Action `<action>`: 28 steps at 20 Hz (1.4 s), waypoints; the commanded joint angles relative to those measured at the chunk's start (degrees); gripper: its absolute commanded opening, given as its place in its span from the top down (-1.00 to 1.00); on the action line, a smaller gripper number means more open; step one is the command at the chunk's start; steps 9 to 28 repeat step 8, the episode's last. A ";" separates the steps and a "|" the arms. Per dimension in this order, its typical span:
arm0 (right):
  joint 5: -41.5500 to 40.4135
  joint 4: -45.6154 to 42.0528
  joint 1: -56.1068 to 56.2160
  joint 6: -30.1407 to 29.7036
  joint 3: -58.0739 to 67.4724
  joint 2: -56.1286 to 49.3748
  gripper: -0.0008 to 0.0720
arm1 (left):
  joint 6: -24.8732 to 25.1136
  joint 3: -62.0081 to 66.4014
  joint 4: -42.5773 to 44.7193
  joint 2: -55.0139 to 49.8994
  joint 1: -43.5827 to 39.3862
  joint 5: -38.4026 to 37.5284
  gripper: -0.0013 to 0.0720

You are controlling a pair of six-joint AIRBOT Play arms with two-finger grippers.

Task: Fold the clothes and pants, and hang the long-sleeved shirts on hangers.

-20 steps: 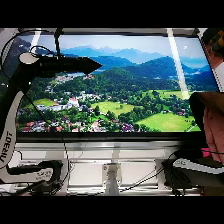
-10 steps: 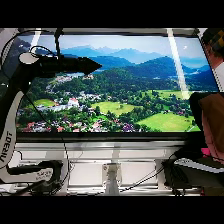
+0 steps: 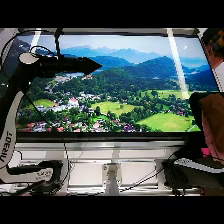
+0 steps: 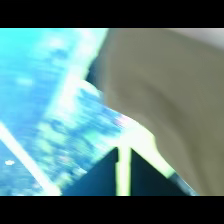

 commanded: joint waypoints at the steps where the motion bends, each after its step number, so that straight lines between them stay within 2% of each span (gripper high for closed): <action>1: -4.85 13.29 5.44 -4.33 3.43 0.26 0.94 | 0.02 -0.02 0.00 -0.02 0.04 0.00 -0.67; 5: -7.61 11.39 21.05 -7.98 9.60 1.51 0.94 | 0.00 -0.02 0.00 -0.02 0.04 -0.02 -0.67; 8: -10.84 2.60 35.06 -8.28 10.88 3.96 0.94 | 0.00 -0.02 0.00 -0.02 0.04 0.00 -0.68; 28: -10.84 2.60 35.06 -8.28 10.88 3.96 0.94 | 0.00 -0.02 0.00 -0.02 0.04 0.00 -0.68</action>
